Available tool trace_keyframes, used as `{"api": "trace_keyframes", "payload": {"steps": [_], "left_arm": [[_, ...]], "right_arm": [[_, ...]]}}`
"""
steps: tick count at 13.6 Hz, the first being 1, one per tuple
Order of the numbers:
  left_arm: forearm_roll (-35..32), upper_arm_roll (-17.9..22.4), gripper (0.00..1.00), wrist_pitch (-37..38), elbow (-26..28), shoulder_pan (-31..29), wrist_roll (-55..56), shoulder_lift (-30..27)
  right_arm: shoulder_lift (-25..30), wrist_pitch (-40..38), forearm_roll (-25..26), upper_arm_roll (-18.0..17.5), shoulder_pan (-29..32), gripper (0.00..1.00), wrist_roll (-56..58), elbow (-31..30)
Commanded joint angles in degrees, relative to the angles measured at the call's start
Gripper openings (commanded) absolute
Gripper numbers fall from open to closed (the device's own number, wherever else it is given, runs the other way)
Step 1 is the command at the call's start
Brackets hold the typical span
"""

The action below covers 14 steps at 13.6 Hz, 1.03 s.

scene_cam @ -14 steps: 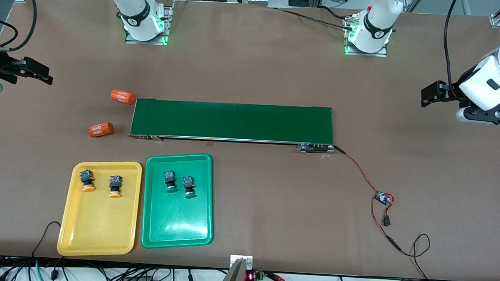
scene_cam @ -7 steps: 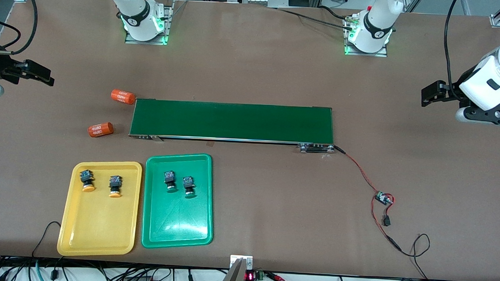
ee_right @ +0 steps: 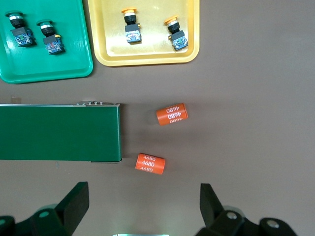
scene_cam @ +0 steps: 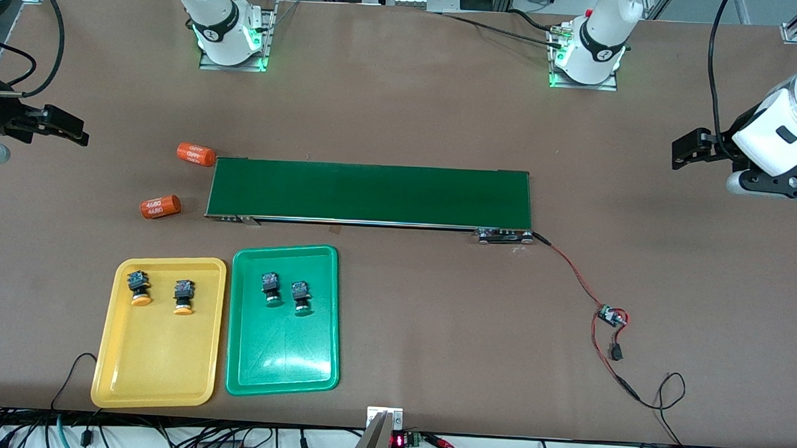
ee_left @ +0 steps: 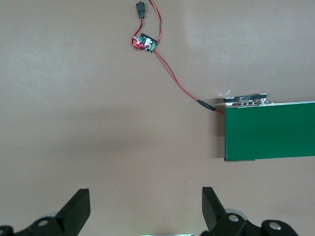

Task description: Sort buttons by color to trays

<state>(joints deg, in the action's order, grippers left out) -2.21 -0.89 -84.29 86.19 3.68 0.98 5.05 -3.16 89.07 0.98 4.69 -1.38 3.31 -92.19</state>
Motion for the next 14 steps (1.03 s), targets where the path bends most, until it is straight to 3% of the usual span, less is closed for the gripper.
{"api": "trace_keyframes", "payload": {"steps": [1, 5, 14], "left_arm": [[-0.8, -0.1, 1.00, 1.1, -0.5, -0.2, -1.0, -0.4], [-0.8, -0.1, 1.00, 1.5, -0.6, -0.2, -0.9, -0.4], [-0.8, -0.1, 1.00, 1.6, -0.6, -0.2, -1.0, -0.4]], "right_arm": [[-1.6, -0.3, -0.3, -0.5, -0.7, 1.00, -1.0, 2.3], [-1.7, -0.3, -0.3, -0.6, -4.2, 1.00, -1.4, 2.3], [-2.1, -0.3, -0.3, -0.6, -4.1, 1.00, -1.3, 2.3]]}}
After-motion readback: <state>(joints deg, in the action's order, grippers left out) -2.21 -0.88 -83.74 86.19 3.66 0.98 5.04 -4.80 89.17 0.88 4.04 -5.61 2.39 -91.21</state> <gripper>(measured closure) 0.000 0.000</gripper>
